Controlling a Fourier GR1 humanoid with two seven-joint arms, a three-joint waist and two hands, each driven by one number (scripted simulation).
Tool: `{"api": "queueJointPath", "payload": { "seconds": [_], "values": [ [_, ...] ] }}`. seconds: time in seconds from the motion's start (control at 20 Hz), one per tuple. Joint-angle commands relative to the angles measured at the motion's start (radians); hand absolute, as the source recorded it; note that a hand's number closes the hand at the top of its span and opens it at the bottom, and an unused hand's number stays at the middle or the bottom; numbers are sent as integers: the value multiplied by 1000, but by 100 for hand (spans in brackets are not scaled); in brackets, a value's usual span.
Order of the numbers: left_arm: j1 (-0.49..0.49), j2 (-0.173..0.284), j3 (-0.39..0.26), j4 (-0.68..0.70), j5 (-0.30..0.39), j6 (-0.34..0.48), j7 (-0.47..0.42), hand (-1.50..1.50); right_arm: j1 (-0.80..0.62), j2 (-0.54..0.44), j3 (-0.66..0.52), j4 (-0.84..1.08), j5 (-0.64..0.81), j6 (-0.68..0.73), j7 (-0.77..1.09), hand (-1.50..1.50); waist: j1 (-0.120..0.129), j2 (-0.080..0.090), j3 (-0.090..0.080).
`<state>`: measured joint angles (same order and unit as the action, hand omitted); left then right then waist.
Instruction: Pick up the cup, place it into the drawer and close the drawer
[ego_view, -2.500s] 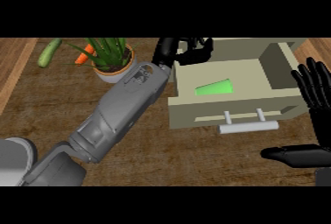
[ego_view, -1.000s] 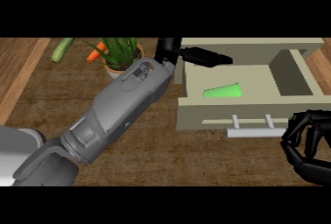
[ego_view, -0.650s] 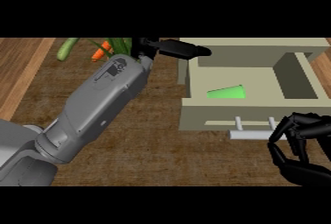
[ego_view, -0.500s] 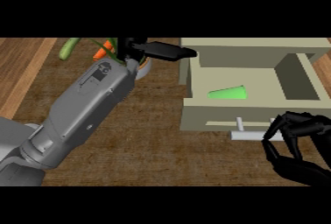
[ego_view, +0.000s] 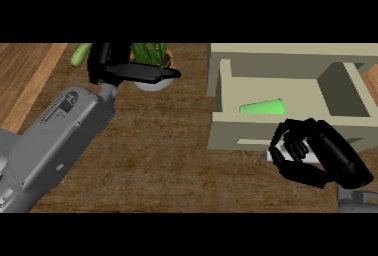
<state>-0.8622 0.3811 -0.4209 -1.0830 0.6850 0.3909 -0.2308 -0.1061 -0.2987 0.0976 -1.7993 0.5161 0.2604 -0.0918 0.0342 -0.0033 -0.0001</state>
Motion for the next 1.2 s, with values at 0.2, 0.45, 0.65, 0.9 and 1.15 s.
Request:
{"api": "queueJointPath", "payload": {
  "seconds": [0.2, 0.45, 0.65, 0.9, 1.15],
  "values": [
    [164, 123, 67, -150, 33, -85, 15, -150, -151, -11, 113, 367, 313, -170, -112, 150, 9, 6, 1],
    [264, 161, 107, -199, 23, -126, -1, -150, -328, 81, 137, 657, 407, -269, -132, 150, -3, 8, 1],
    [378, 188, 120, -324, 21, -134, -16, -150, -449, 121, 70, 931, 412, -368, -192, 150, 14, 10, 1],
    [433, 225, 172, -318, 49, -217, -18, -150, -628, 74, -30, 1192, 367, -362, -307, 150, 23, 17, 2],
    [425, 217, 198, -313, 37, -218, -21, -150, -769, 73, -85, 1409, 364, -374, -333, 150, 29, 24, 2]
  ]
}}
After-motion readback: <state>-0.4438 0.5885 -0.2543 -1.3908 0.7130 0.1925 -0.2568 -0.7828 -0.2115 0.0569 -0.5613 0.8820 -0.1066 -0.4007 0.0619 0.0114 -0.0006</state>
